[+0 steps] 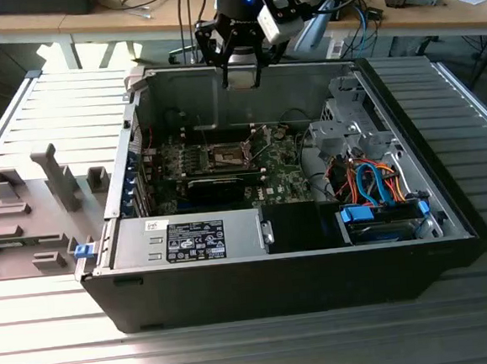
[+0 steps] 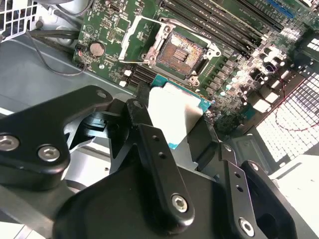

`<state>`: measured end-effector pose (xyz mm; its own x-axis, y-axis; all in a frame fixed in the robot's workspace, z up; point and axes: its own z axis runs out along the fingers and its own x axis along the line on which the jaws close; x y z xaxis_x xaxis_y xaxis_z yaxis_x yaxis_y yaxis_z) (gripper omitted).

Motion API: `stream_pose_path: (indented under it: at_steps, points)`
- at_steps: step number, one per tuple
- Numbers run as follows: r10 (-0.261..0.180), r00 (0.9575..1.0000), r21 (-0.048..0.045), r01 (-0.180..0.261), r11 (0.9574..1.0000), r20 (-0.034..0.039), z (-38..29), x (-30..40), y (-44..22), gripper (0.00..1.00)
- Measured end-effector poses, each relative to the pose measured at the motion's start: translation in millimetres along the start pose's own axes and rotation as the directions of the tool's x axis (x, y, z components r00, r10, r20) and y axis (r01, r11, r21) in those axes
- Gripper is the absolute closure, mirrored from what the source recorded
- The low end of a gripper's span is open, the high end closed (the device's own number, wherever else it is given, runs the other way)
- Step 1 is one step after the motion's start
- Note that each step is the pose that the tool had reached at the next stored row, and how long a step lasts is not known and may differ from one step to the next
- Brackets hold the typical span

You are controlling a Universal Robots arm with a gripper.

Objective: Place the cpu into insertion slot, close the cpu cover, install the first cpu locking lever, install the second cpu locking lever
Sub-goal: 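Place the cpu into insertion slot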

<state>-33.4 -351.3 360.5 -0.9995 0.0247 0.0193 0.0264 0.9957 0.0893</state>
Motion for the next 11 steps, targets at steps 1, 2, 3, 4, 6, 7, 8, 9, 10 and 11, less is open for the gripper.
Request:
stream_pose_path:
  at_steps: [1,2,3,4,6,7,8,9,10,11]
  points:
    - [0.0,1.0,-0.0001,0.0,1.0,0.0,0.3,0.0,0.0,0.46]
    - [0.0,1.0,0.0001,0.0,1.0,0.0,0.5,0.1,-0.1,0.46]
    - [0.0,1.0,0.0001,0.0,1.0,-0.0001,0.9,0.1,-0.1,0.46]
    - [0.0,1.0,0.0,0.0,1.0,0.0,1.1,0.1,-0.1,0.46]
    - [0.0,1.0,0.0,0.0,1.0,-0.0001,1.4,0.1,-0.1,0.46]
    - [0.0,1.0,0.0,0.0,1.0,0.0,1.5,0.1,-0.1,0.46]
    - [0.0,1.0,0.0,0.0,1.0,0.0,1.8,0.1,-0.2,0.46]
    - [0.0,1.0,0.0,0.0,1.0,0.0,1.9,0.1,-0.2,0.46]
    - [0.0,1.0,0.0,0.0,1.0,0.0,2.1,0.1,-0.2,0.46]
    - [0.0,1.0,0.0,0.0,1.0,0.0,2.3,0.1,-0.2,0.46]
